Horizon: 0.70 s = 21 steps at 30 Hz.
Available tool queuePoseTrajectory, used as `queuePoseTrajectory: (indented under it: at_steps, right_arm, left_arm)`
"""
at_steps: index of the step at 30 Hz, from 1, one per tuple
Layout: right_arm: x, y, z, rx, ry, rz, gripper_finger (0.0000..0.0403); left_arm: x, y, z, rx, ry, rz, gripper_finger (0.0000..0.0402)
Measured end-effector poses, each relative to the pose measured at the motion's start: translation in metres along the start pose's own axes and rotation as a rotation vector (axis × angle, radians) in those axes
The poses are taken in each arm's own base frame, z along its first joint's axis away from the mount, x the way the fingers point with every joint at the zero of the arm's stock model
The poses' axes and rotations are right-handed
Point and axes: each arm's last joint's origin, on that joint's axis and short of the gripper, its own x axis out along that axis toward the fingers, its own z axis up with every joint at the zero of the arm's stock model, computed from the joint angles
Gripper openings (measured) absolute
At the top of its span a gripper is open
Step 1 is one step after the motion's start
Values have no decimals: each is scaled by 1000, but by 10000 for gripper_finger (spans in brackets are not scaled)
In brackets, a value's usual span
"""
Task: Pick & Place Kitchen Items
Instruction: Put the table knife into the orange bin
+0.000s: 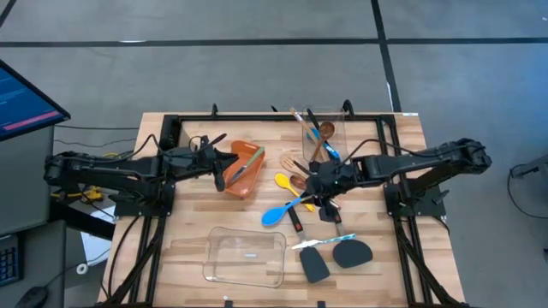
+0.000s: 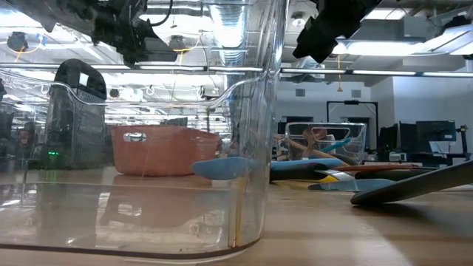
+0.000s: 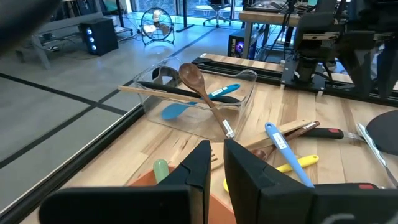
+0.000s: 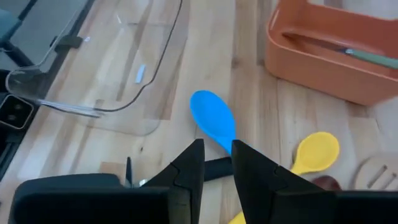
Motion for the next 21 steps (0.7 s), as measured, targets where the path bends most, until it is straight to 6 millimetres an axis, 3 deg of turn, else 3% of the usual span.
queuePoseTrajectory:
  at_steps: [13, 21]
  right_arm:
    - [-2, 24, -18, 266, 187, 12, 46]
    - [-18, 53, -6, 345, 229, 58, 10]
  left_arm:
    - [0, 0, 0, -1, -3, 0, 30]
    - [0, 0, 1, -2, -7, 0, 30]
